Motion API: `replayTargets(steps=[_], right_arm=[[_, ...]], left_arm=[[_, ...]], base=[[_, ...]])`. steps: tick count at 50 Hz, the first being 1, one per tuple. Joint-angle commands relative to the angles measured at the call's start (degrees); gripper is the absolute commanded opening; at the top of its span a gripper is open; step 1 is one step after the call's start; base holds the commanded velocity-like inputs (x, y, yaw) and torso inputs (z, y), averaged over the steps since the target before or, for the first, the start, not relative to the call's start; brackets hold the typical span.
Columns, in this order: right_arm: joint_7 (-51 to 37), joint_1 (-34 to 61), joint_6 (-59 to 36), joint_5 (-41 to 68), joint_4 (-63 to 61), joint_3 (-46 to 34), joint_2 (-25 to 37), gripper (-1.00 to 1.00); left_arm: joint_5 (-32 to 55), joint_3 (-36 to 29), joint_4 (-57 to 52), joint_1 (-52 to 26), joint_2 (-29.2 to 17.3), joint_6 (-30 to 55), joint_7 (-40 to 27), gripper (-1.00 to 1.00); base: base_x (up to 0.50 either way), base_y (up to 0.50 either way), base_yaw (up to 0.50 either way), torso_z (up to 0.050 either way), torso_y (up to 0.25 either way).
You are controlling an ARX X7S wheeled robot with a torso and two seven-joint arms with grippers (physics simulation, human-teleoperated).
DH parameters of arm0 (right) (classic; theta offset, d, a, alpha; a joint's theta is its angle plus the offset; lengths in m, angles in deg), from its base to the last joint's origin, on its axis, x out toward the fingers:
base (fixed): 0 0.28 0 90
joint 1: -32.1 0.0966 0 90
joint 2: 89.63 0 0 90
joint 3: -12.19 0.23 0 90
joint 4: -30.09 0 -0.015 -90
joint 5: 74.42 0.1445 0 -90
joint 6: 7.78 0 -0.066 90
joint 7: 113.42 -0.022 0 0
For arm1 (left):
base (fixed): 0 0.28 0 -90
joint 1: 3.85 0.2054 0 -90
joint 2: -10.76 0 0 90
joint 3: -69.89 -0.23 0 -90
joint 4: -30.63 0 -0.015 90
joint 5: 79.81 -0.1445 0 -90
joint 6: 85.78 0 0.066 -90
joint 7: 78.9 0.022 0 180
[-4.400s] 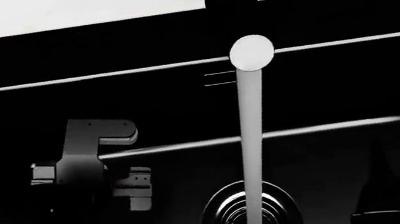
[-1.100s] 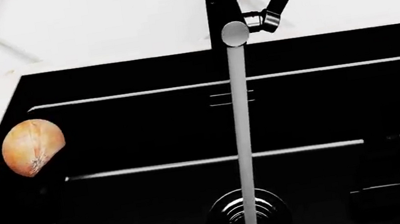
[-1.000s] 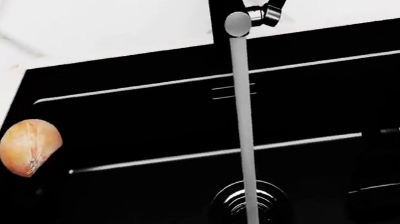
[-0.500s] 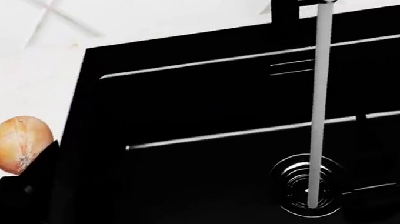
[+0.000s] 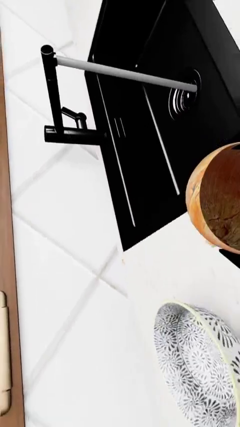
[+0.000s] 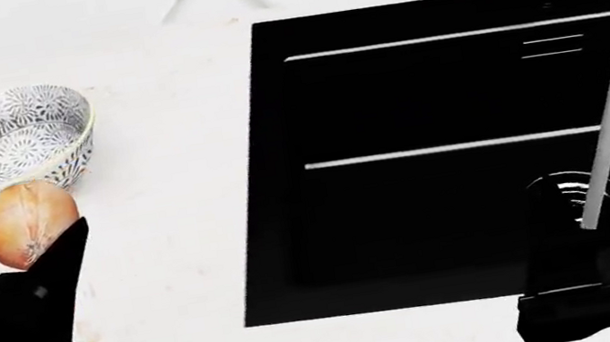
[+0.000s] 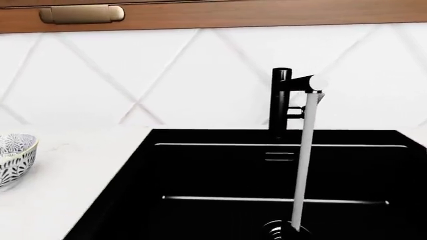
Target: Pick the broccolis and asparaguss from the sink and place them in one bowl. Place the onion in the other bowl. Then turn off the sink faucet.
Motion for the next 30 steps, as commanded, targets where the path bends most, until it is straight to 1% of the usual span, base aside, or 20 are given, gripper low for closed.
replayTargets(steps=[1, 6, 8, 11, 13, 22, 30], right_arm=[[0.2, -0.3, 0.2, -1.1, 0.2, 0.0, -0.5, 1.0], [0.6, 1.1, -0.7, -1.5, 0.4, -1.5, -0.6, 1.0], [0.8, 1.5, -0.9, -1.7, 0.6, -1.9, -0.7, 1.0], [1.1, 2.1, -1.1, -1.9, 0.7, -2.3, -0.7, 1.0], [1.0, 2.6, -1.3, -1.9, 0.8, -2.6, -0.7, 1.0], [0.9, 3.6, -1.7, -1.7, 0.9, -3.0, -0.9, 1.0], [0.7, 1.7, -0.7, -1.8, 0.6, -1.3, -0.8, 1.0]], left_arm=[[0.4, 0.7, 0.0, -0.1, -0.3, -0.8, -0.2, -1.0], [0.9, 1.4, 0.4, -0.6, -1.2, -0.9, -0.1, -1.0], [0.8, 1.3, 0.3, -0.6, -0.8, -0.9, -0.7, -1.0], [1.1, 1.7, 0.4, -0.6, -1.7, -1.2, 0.0, -1.0], [0.8, 1.6, 0.7, -0.6, -0.9, -1.2, -0.6, -1.0], [1.0, 1.8, 1.2, -0.6, -1.3, -1.2, 0.0, -1.0], [0.5, 1.4, 1.0, -0.6, 0.0, -0.9, -1.0, -1.0]], base=[[0.0, 0.5, 0.0, 0.0, 0.0], [0.0, 0.5, 0.0, 0.0, 0.0], [0.03, 0.5, 0.0, 0.0, 0.0], [0.06, 0.5, 0.0, 0.0, 0.0], [0.11, 0.5, 0.0, 0.0, 0.0], [0.18, 0.5, 0.0, 0.0, 0.0], [0.2, 0.5, 0.0, 0.0, 0.0]])
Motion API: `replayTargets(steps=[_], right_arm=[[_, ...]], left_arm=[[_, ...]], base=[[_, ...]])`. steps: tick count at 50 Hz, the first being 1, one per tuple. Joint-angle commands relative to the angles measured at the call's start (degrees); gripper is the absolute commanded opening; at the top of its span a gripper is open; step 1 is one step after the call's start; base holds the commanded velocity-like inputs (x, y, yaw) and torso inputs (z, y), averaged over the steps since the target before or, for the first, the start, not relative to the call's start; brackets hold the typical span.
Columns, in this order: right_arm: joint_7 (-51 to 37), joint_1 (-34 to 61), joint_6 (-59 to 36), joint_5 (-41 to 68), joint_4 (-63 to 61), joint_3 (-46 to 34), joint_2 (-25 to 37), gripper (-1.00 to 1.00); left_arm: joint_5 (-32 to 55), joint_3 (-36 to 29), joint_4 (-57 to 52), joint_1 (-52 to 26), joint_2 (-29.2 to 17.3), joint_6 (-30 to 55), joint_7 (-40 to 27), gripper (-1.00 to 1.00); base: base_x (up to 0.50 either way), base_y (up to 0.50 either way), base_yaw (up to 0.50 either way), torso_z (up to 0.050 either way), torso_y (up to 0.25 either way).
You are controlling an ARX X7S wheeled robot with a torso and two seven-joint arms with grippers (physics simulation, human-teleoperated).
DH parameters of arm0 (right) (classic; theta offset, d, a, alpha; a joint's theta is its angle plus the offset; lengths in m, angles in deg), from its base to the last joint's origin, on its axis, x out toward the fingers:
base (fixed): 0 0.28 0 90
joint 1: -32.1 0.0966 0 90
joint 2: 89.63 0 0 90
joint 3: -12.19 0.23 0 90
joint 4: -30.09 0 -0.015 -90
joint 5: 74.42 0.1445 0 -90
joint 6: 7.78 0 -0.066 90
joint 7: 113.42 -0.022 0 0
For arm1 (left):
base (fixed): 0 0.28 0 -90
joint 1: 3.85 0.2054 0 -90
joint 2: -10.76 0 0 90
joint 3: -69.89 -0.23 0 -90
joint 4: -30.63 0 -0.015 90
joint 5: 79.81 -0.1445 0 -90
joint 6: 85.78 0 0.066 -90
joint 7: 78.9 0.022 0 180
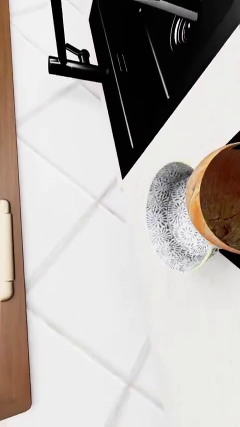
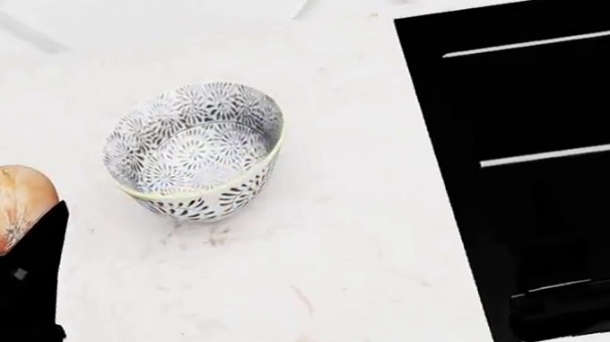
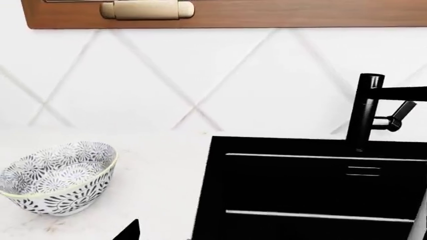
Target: Pick the broccolis and asparaguss from the sink and place them in one bowl. Place the onion in the other bowl. Then turn off the sink faucet.
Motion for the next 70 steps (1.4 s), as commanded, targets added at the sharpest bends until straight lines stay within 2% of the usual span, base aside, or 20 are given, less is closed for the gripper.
replayTargets(steps=[1, 39, 45, 50, 55, 63, 70], right_arm=[[-0.1, -1.6, 0.7, -0.1, -0.2, 1.5, 0.1, 1.0], [0.2, -0.1, -0.4, -0.2, 0.4, -0.1, -0.4, 1.0], [-0.7, 0.3, -0.4, 1.5, 0.2, 0.7, 0.2, 1.0], [-0.7, 1.2, -0.7, 1.9, 0.3, 0.3, 0.1, 1.0], [-0.5, 0.1, -0.3, 1.3, 0.3, 0.8, -0.2, 1.0], [0.0, 0.1, -0.3, 0.9, 0.9, 0.3, -0.8, 1.0], [0.0, -2.4, 0.4, 0.7, 0.8, 1.4, -0.9, 1.0]], left_arm=[[0.3, 0.3, 0.2, -0.5, 0.8, -0.3, -0.8, -1.0], [1.5, 1.4, 1.1, -1.8, 0.0, 0.7, -2.3, -1.0], [2.1, 1.4, 1.3, -2.0, 0.7, 0.9, -2.6, -1.0], [4.7, 1.4, 1.9, -5.6, 1.0, 4.5, -1.5, -1.0], [9.8, 1.7, 4.2, -12.0, 3.6, 9.7, 0.1, -1.0], [17.3, -1.2, 10.0, -21.0, 11.5, 19.2, 1.6, -1.0], [18.7, -5.0, 20.6, -25.7, 18.2, 25.5, 5.0, -1.0]], base=[[0.34, 0.45, 0.0, 0.0, 0.0], [0.39, 0.05, 0.0, 0.0, 0.001], [0.08, 0.0, 0.0, 0.0, 0.0], [0.0, 0.0, 0.0, 0.0, 0.0], [0.0, 0.0, 0.0, 0.0, 0.0], [0.0, 0.0, 0.0, 0.0, 0.0], [0.0, 0.0, 0.0, 0.0, 0.0]])
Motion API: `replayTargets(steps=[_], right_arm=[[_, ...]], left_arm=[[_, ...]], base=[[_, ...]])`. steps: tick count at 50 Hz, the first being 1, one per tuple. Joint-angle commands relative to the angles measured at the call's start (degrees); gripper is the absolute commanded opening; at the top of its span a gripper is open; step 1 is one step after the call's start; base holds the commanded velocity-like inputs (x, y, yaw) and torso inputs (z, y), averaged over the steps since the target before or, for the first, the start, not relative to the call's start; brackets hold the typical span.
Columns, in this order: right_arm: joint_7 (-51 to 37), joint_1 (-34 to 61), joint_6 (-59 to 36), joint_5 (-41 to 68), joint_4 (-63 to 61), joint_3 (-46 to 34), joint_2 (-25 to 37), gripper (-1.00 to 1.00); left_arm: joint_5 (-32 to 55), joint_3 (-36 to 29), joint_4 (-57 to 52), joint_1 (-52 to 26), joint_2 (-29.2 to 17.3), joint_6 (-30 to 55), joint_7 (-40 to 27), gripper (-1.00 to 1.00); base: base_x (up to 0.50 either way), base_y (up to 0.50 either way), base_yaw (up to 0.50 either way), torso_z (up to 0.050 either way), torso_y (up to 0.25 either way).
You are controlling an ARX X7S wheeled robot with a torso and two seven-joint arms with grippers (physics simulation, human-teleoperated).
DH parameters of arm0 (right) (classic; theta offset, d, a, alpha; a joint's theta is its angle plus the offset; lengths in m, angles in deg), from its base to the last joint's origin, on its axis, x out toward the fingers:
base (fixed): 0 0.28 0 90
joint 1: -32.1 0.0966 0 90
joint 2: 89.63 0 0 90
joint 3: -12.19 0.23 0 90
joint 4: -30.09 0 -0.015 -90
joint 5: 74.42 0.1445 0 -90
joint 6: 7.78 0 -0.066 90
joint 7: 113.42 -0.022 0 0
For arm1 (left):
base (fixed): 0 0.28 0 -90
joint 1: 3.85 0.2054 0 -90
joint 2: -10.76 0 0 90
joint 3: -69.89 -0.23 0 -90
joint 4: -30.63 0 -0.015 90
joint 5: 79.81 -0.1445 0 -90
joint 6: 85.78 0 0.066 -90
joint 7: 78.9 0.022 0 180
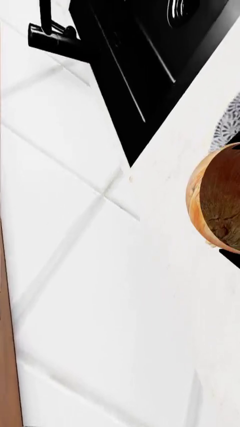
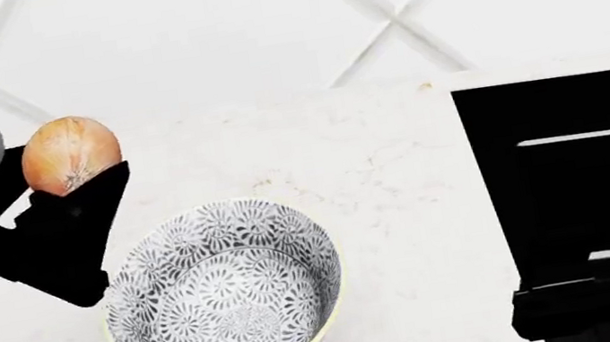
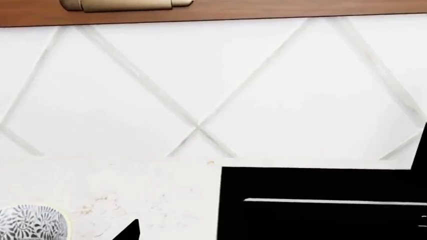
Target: Pick the broccolis and asparaguss from the sink and place them in one bowl. Place the onion in the other bowl. Then turn off the sink faucet.
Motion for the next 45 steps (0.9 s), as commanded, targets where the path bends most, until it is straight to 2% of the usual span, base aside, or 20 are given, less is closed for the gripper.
replayTargets(steps=[1, 2, 3, 4, 5, 6, 8, 13, 19, 29, 35, 45], right_arm=[[0.0, -1.8, 0.4, 0.2, 0.2, 0.9, -0.1, 1.0], [0.0, -1.7, 0.4, 0.3, 0.2, 0.9, 0.0, 1.0], [-0.1, -1.4, 0.3, 0.5, 0.2, 0.9, 0.1, 1.0], [-0.1, -1.4, 0.3, 0.5, 0.2, 0.9, 0.1, 1.0], [-0.1, -1.5, 0.3, 0.6, 0.3, 0.9, 0.0, 1.0], [0.0, -1.4, 0.3, 0.5, 0.4, 0.7, -0.2, 1.0], [-0.3, -1.5, 0.1, 0.7, 0.2, 0.6, -0.1, 1.0], [-0.4, -2.7, 0.2, 1.0, 0.1, 1.2, 0.0, 1.0], [-0.1, -3.8, 0.6, 0.6, 0.0, 1.6, -0.2, 1.0], [-0.1, -3.8, 0.5, 0.9, 0.2, 1.8, -0.1, 1.0], [-0.1, -2.7, 0.1, 0.6, 0.7, 0.8, -0.6, 1.0], [0.3, -3.6, 0.3, 0.3, 0.8, 0.9, -1.0, 1.0]], left_arm=[[5.3, -4.2, 11.9, -9.1, 9.5, 9.9, 3.5, -1.0], [5.4, -4.5, 12.2, -9.4, 10.0, 10.3, 3.4, -1.0], [14.0, -3.7, 15.9, -10.1, 11.0, 11.6, 4.8, -1.0], [14.8, -3.4, 16.0, -10.7, 11.0, 12.1, 7.1, -1.0], [9.3, -4.8, 17.5, -11.8, 12.6, 12.7, 8.1, -1.0], [13.3, -5.7, 21.6, -13.0, 13.9, 15.3, 9.2, -1.0], [9.8, -7.7, 21.5, -14.7, 14.9, 18.2, 10.5, -1.0], [11.8, -11.3, 26.5, -20.0, 19.2, 24.9, 10.2, -1.0], [11.0, -14.0, 28.7, -21.2, 21.1, 28.9, 12.1, -1.0], [7.1, -15.8, 35.2, -21.5, 23.6, 29.1, 16.0, -1.0], [7.1, -16.1, 36.2, -21.0, 24.6, 28.6, 15.5, -1.0], [2.0, -18.6, 41.3, -21.1, 27.7, 28.5, 20.5, -1.0]], base=[[0.0, 0.0, 0.0, 0.0, 0.0], [0.0, 0.0, 0.0, 0.0, 0.0], [0.0, 0.0, 0.0, 0.0, 0.0], [0.0, 0.0, 0.0, 0.0, 0.0], [0.0, 0.0, 0.0, 0.0, 0.0], [0.0, 0.0, 0.0, 0.0, 0.0], [0.0, 0.0, 0.0, 0.0, 0.004], [0.0, 0.0, 0.0, 0.0, 0.0], [0.0, 0.0, 0.0, 0.0, 0.0], [0.0, 0.0, 0.0, 0.0, 0.0], [0.0, 0.0, 0.0, 0.0, 0.002], [0.0, 0.0, 0.0, 0.0, 0.0]])
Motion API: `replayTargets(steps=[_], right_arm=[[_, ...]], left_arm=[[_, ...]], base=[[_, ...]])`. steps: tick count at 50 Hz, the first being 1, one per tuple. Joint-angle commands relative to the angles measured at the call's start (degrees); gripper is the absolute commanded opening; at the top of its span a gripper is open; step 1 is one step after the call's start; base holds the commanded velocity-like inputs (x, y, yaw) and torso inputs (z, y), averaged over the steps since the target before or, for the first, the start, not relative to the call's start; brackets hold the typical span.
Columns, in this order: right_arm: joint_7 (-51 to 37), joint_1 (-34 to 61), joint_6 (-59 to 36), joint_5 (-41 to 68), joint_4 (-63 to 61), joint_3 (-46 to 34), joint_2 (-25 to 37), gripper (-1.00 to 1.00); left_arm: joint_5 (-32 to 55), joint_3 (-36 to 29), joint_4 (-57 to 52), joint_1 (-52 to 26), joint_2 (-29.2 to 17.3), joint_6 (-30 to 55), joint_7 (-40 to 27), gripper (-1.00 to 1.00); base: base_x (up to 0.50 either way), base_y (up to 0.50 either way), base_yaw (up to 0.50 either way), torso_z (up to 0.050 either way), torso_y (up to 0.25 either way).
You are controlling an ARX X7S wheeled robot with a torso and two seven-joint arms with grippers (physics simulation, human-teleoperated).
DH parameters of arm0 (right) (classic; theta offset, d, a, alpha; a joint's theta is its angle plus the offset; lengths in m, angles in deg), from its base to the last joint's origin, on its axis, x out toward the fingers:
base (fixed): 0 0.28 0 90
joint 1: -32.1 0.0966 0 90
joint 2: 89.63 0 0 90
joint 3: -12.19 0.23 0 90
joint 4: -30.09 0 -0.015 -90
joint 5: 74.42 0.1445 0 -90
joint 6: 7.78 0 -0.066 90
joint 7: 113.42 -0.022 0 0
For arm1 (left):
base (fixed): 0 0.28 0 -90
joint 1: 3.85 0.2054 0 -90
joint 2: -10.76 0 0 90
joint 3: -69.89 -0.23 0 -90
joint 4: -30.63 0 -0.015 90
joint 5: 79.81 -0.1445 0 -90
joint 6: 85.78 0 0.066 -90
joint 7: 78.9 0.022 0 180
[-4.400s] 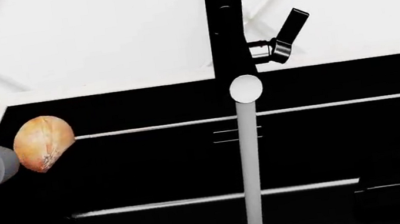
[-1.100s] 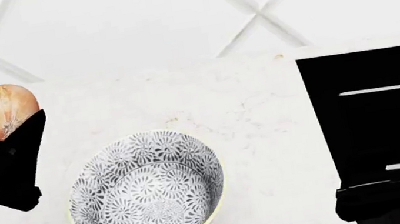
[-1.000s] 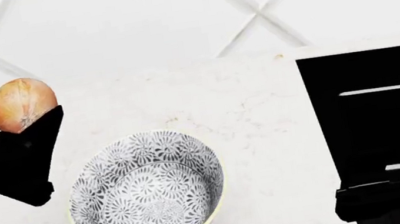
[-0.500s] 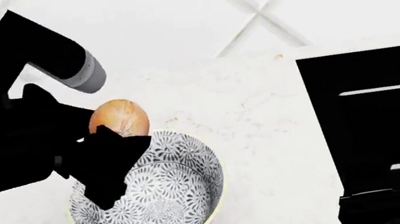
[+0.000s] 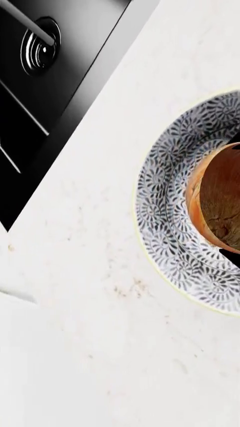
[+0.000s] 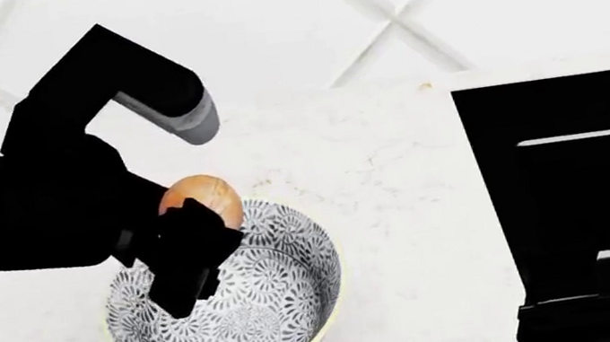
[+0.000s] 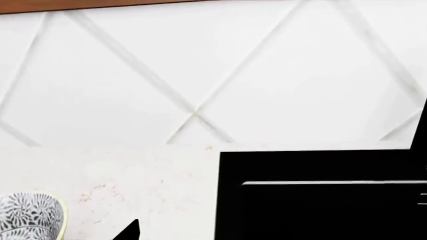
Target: Pick the broccolis and asparaguss from the sink and place them in one bowl. Place the onion in the other bowl. Then turn off the sink faucet.
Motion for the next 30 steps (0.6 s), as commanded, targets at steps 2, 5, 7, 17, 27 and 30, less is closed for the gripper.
replayTargets(steps=[2, 5, 7, 17, 27, 30], right_arm=[[0.1, -0.7, 0.1, 0.0, 0.0, 0.2, -0.1, 1.0], [0.1, -1.8, 0.4, -0.1, -0.2, 1.0, -0.1, 1.0], [0.0, -1.9, 0.4, 0.0, -0.3, 1.1, 0.0, 1.0], [0.1, -2.9, 0.7, -0.3, -0.5, 1.6, -0.2, 1.0], [1.0, -2.6, 0.8, -1.2, 0.2, 1.0, -1.0, 1.0], [1.0, -3.1, 1.0, -1.2, 0.2, 1.2, -1.0, 1.0]], left_arm=[[-4.6, -2.9, 5.1, -0.1, 3.7, 0.3, 4.3, -1.0], [-5.4, -3.5, 5.6, 0.2, 3.8, 0.3, 5.4, -1.0], [-5.3, -3.6, 5.1, 0.4, 3.5, 0.5, 5.6, -1.0], [-6.0, -4.2, 4.2, 0.6, 3.7, 0.5, 6.1, -1.0], [-4.6, -4.1, 4.9, 1.7, 4.1, 0.2, 4.5, -1.0], [-4.6, -4.4, 4.7, 2.2, 4.4, 0.0, 4.4, -1.0]], base=[[0.0, 0.0, 0.0, 0.0, 0.0], [0.0, 0.0, 0.0, 0.0, 0.0], [0.0, 0.0, 0.0, 0.0, 0.0], [0.0, 0.0, 0.0, 0.0, 0.001], [0.0, 0.0, 0.0, 0.0, 0.0], [0.0, 0.0, 0.0, 0.0, 0.0]])
